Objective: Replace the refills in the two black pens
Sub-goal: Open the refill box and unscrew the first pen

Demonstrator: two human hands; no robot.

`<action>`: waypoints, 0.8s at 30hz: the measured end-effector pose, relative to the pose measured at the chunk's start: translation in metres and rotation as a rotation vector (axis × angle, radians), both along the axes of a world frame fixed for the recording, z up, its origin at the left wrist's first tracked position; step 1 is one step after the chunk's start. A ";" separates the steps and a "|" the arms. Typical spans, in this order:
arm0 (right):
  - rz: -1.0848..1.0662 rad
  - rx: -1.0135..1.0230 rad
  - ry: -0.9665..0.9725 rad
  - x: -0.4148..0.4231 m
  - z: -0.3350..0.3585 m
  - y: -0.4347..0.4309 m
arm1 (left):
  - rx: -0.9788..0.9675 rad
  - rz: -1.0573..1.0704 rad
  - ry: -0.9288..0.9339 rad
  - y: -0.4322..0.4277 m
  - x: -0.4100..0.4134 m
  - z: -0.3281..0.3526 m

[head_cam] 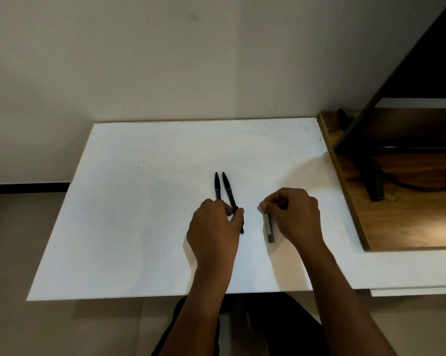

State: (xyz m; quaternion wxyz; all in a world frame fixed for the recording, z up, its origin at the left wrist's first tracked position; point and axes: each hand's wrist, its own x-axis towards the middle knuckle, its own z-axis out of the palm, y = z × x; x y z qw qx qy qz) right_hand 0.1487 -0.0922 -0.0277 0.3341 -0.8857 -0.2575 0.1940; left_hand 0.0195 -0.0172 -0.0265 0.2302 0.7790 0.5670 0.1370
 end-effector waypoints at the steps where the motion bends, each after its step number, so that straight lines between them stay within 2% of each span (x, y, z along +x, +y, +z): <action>1: 0.006 -0.003 -0.015 -0.001 -0.001 0.000 | 0.004 0.001 0.005 -0.001 0.001 0.000; 9: -0.008 0.018 -0.017 -0.003 -0.001 -0.002 | -0.033 -0.009 0.141 -0.014 0.015 0.003; 12: -0.025 0.029 0.001 -0.001 -0.001 -0.003 | -0.068 -0.022 0.134 -0.016 0.017 0.003; 16: -0.033 0.116 0.051 -0.002 0.004 -0.001 | -0.122 0.005 -0.050 -0.012 0.014 0.011; 20: -0.065 0.340 0.378 -0.006 0.015 0.000 | -0.422 0.079 -0.461 0.005 0.009 0.018; 24: -0.084 0.402 0.594 -0.006 0.024 0.001 | -0.620 -0.036 -0.485 0.012 0.005 0.017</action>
